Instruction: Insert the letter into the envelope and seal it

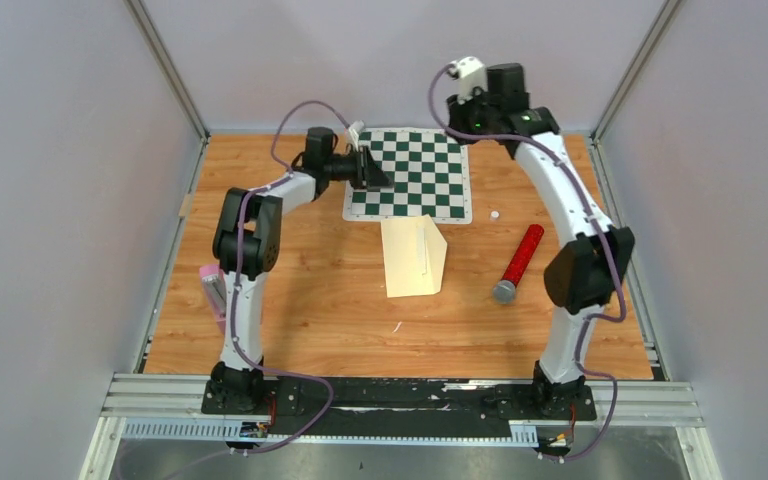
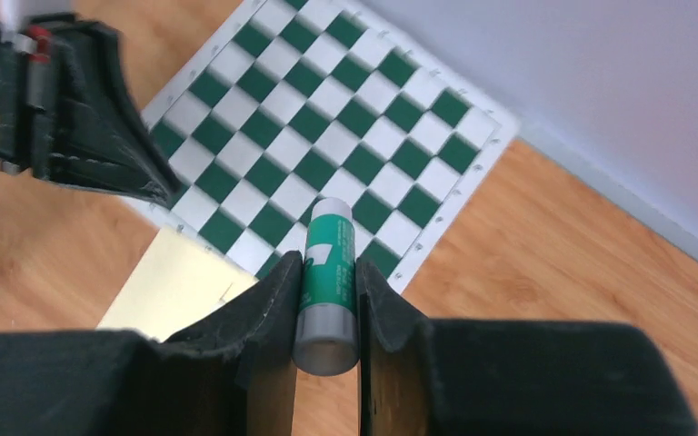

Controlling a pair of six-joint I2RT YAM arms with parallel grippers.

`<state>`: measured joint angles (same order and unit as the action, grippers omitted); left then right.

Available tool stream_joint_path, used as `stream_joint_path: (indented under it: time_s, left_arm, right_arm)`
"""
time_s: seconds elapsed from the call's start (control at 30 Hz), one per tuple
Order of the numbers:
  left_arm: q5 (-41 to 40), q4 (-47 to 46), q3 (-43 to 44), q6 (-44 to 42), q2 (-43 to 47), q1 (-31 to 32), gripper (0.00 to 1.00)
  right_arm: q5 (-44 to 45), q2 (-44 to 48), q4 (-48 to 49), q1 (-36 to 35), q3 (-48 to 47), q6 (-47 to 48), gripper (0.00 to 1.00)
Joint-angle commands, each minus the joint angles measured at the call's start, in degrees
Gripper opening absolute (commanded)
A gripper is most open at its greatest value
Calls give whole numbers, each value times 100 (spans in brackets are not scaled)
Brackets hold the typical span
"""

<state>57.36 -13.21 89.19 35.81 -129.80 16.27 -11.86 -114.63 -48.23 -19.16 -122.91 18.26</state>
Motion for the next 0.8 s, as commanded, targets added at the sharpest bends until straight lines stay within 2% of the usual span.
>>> stream_joint_path:
  time_s: [0.0,0.07,0.13,0.23,0.3,0.37,0.47,0.53,0.67,0.77]
  left_arm:
    - [-1342,950,1236,-1037,1053,-177,31]
    - [-1990,771,1510,-1271,1344,-203,39]
    - [-2491,603,1828,-1213,1560,-216,47]
    - [-2650,561,2707,-718,1549,-235,58]
    - [-2440,329,3130,-44,1442,-264,63]
    - [-2213,415,3627,447,1301,-271,68]
    - [-1949,203,3734,871,1332,-267,72]
    - [-1776,-9,3646,949,1402,-265,71]
    - [-1556,-334,3590,1108,1438,-255,69]
    - [-1281,-514,3723,1187,1379,-190,72]
  right_arm:
    - [-929,1215,4183,611,1851,-1446,0]
    - [-952,1557,5997,584,2670,-1643,0]
    - [-765,1628,7313,434,3136,-1635,0]
    - [-304,1386,8266,245,3127,-1682,0]
    - [-400,1213,8930,191,3119,-1732,0]
    - [-654,1088,9992,138,3290,-1466,0]
    - [-700,972,10339,10,3172,-1195,0]
    - [-708,962,10656,-91,3249,-980,0]
    - [-549,804,11901,-412,3657,-77,0]
    - [-516,729,12077,-549,3717,206,0]
